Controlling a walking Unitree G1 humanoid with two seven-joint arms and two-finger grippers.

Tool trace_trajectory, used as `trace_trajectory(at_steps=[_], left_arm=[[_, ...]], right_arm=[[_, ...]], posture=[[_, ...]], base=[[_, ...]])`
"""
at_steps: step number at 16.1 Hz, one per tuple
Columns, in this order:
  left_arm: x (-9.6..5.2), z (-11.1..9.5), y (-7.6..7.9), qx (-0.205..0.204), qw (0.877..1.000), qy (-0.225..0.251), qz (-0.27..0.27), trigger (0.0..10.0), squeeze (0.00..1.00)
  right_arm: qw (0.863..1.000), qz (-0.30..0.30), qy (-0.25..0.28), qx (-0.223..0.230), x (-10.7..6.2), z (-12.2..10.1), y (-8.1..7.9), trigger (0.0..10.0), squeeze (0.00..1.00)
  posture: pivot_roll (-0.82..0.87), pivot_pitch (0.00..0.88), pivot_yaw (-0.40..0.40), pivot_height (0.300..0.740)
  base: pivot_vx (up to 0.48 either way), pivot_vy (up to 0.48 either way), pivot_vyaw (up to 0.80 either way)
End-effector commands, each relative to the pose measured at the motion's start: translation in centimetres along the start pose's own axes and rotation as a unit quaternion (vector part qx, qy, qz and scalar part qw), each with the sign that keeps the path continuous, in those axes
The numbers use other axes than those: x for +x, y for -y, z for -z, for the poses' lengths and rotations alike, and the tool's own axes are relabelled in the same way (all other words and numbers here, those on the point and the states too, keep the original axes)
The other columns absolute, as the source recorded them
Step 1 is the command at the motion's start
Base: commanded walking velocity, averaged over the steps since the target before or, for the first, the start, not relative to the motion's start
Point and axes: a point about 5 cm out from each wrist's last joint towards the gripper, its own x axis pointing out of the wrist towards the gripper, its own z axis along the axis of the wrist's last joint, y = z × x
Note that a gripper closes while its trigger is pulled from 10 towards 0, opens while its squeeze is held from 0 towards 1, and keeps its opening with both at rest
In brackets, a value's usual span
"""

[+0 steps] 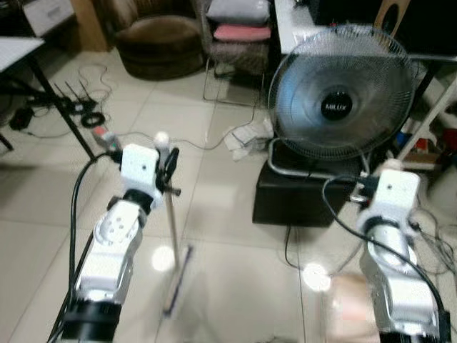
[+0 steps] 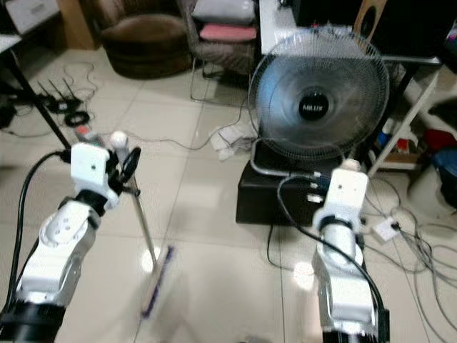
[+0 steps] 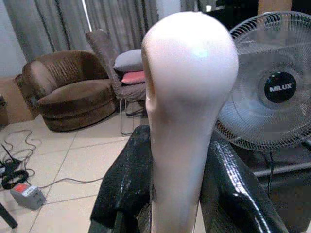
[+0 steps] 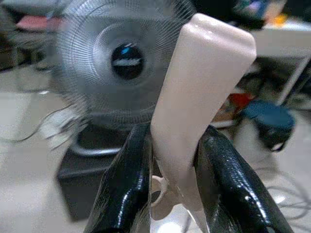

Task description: Sweep floor

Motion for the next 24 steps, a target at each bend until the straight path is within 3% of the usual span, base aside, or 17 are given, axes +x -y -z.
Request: trace_trajectory(at_steps=[1,7,11,16,19,24], left_arm=[[0.2,-0.6,-0.2,0.015,1.0,0.014,0.002,10.0,0.0],[0.3,-0.7,-0.7,0.015,1.0,0.021,0.004,10.0,0.0],[0.3,-0.5,-1.0,0.016,1.0,0.021,0.0,10.0,0.0],[0.3,-0.4,-0.9,0.021,1.0,0.022,-0.001,10.0,0.0],[0.3,-0.7,-1.2,0.032,0.999,0.021,0.004,10.0,0.0],[0.2,-1.2,-2.4,0.036,0.999,0.028,-0.003,10.0,0.0]], right_arm=[[0.999,0.012,0.03,0.014,0.2,-0.8,0.1,10.0,0.0],[0.994,-0.01,0.066,0.092,-0.5,0.0,0.0,10.0,0.0],[0.992,-0.013,0.068,0.108,-0.5,0.7,0.5,10.0,0.0],[0.988,-0.088,0.034,0.119,-0.4,2.3,-1.1,10.0,0.0],[0.986,-0.082,0.03,0.145,0.5,3.3,-1.1,10.0,0.0],[0.983,-0.08,0.03,0.163,1.5,4.9,-1.3,10.0,0.0]], posture=[[-0.16,0.0,0.046,0.74],[-0.16,0.001,0.052,0.74],[-0.16,0.003,0.055,0.74],[-0.14,0.009,0.056,0.74],[-0.12,0.029,0.071,0.74],[-0.04,0.14,0.137,0.74]], base=[[0.0,0.0,0.0],[0.0,0.0,0.0],[0.0,0.0,0.0],[0.0,0.0,0.0],[0.0,0.0,0.0],[0.0,0.0,0.0]])
